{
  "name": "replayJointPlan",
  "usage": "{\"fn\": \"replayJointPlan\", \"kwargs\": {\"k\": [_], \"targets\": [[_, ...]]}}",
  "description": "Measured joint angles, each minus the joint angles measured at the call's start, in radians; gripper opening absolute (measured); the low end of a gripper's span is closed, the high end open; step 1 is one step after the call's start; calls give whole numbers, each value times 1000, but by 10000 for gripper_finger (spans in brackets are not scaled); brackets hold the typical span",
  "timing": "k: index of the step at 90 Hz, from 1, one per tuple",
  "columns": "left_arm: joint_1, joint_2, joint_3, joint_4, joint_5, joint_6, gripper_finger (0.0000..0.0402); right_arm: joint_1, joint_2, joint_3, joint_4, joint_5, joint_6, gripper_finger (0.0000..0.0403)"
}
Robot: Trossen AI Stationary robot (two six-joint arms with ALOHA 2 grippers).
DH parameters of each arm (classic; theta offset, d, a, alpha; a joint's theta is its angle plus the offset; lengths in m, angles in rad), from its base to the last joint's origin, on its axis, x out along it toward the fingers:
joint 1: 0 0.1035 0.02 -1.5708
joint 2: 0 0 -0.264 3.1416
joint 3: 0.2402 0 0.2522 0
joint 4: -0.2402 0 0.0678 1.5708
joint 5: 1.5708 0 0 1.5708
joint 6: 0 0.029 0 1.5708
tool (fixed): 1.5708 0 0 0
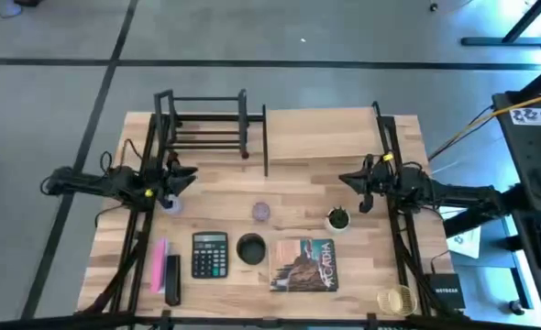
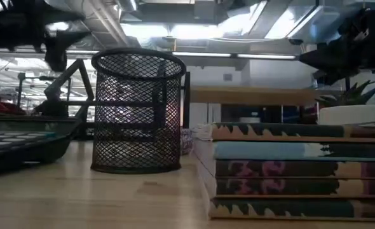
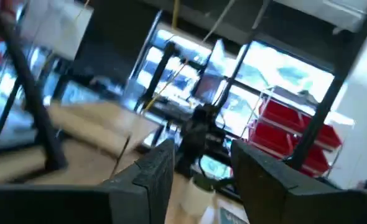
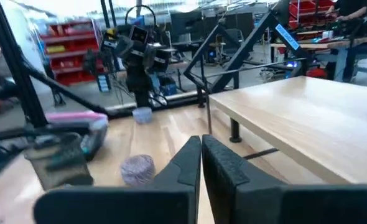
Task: Stock shelves
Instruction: Put the black pen organizer on the shelf
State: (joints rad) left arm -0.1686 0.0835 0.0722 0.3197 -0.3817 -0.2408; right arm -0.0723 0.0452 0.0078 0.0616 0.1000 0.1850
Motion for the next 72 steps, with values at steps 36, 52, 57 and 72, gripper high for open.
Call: {"fn": "replayJointPlan", "kwargs": {"k": [36,52,57,72], "targets": [[-86,928,743,-577,-49,49,141,0,0,0,27,12,72,0],[-84,1215,1047,-830,195,-177,141,0,0,0,26,12,72,0],[-87,1293,1111,-869,287,-232,141,0,0,0,27,12,72,0],[-130,1487,1228,-959,383,-303,141,0,0,0,26,13,72,0]]}}
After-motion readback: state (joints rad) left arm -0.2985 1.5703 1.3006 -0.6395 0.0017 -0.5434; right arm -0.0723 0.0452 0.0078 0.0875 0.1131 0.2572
